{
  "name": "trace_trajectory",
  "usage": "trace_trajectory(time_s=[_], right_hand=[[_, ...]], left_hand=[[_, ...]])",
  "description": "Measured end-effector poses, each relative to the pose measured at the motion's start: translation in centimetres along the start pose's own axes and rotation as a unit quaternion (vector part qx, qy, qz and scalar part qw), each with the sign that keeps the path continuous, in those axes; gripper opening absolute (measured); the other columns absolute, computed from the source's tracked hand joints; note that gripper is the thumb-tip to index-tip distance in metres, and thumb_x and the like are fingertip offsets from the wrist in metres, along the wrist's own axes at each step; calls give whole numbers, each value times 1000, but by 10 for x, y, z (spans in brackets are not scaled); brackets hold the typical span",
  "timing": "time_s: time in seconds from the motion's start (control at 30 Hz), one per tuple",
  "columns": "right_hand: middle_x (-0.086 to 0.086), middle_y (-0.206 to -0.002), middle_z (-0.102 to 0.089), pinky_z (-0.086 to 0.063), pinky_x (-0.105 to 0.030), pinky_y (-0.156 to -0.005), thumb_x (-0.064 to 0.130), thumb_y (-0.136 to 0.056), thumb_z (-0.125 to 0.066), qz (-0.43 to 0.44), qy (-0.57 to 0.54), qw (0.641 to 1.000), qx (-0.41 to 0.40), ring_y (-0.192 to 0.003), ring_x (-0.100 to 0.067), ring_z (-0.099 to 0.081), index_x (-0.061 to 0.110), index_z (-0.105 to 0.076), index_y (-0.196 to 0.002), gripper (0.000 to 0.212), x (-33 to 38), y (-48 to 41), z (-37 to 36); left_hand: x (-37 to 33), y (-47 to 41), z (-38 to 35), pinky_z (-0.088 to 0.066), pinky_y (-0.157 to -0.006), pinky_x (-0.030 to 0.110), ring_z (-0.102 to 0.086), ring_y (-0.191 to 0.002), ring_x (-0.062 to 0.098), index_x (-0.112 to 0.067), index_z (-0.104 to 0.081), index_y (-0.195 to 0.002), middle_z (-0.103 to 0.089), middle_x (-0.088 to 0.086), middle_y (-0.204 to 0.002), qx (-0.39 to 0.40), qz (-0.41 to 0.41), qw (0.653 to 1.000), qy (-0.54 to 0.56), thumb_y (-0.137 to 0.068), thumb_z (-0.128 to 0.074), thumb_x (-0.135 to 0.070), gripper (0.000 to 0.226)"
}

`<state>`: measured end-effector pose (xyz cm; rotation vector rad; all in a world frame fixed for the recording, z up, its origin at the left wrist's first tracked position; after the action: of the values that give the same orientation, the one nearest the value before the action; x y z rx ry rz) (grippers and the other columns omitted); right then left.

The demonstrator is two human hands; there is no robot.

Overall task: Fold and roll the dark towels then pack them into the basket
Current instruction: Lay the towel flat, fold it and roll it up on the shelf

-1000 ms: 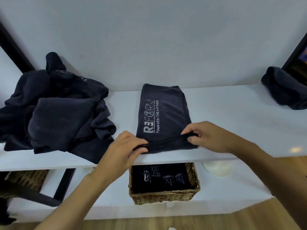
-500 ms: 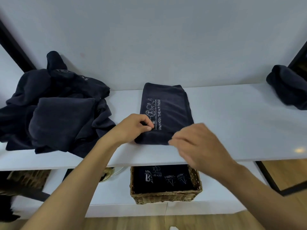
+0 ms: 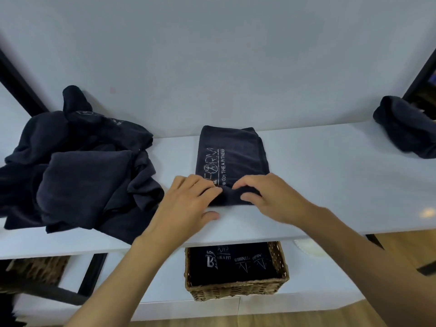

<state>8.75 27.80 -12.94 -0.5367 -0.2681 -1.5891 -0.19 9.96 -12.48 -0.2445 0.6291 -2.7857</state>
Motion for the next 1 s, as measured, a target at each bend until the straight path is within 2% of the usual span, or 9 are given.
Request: trace_trajectory(time_s=[0.07,0.17,0.27,0.33,0.47,0.63,0.8,0.9,1.0], right_hand=[[12,-106,-68,-42,-9,-83,16,-94,-62,-32,-102,993,50,-92,1,-60,23,-67,-114,22,-1,-9,10],[10,-101,-71,-49,-22,-87,16,-90,-66,-50,-117,987,100,-93,-1,-63,23,-71,-107,19,-2,-20,20],[7,-103,-70,-46,-34,-88,23,-91,-65,22,66,997,-18,-93,-13,-63,24,-72,-107,18,-1,-19,21],[3,-101,-69,-45,-37,-82,26,-87,-69,106,205,966,-117,-88,-21,-63,20,-73,-102,17,3,-8,10],[-4,-101,-70,-53,-35,-78,25,-71,-85,99,256,953,-127,-86,-25,-66,11,-69,-105,41,-5,-1,-14],[1,-126,-60,-40,-32,-96,26,-98,-54,14,152,988,-17,-110,-22,-55,21,-54,-131,34,-6,-28,7],[6,-103,-68,-49,-23,-85,16,-92,-62,-38,-29,995,86,-93,-9,-61,26,-66,-108,19,-6,-33,21],[9,-96,-67,-44,-12,-77,16,-90,-66,-63,-67,989,115,-84,0,-61,25,-70,-105,18,-9,-42,25],[13,-87,-64,-37,-5,-68,17,-91,-65,-67,-41,991,108,-77,6,-55,23,-71,-105,17,-12,-55,25]], left_hand=[[4,4,-11,-35,-81,32,-60,-93,24,-11,-69,-110,-69,0,-103,25,15,1000,0,-69,-86,-24,47],[8,-11,-8,-30,-80,27,-51,-95,21,-14,-67,-108,-66,-2,-99,72,81,988,106,-86,-71,-16,22],[25,-29,-10,-34,-72,28,-50,-85,19,-17,-64,-101,-62,-1,-90,165,138,955,202,-95,-58,-21,9],[36,-38,-13,-37,-65,28,-52,-76,16,-15,-63,-96,-60,-4,-81,206,152,937,239,-97,-56,-24,11],[48,-50,-25,-42,-66,26,-53,-72,10,-15,-64,-91,-60,-5,-79,228,200,904,301,-99,-51,-32,23],[48,-46,-25,-42,-72,18,-56,-80,-5,-29,-66,-94,-64,-19,-84,91,250,909,322,-92,-64,-31,4],[44,-34,-16,-48,-79,25,-63,-83,12,-29,-70,-85,-70,-5,-80,161,261,872,381,-89,-68,-32,5],[37,-36,-16,-45,-80,26,-58,-88,14,-26,-71,-92,-65,-5,-93,105,249,928,257,-91,-65,-29,7],[19,-32,-13,-46,-74,36,-57,-83,21,-20,-73,-90,-66,-3,-89,-4,110,993,43,-91,-53,-42,30]])
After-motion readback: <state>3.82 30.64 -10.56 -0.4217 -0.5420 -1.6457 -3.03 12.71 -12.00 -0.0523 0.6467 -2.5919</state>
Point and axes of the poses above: each hand's wrist, its own y-axis away from the middle knuckle, its own z-axis out of the back of the hand, x = y × z, the point moved 3 cm from there along -y, towards the middle knuckle
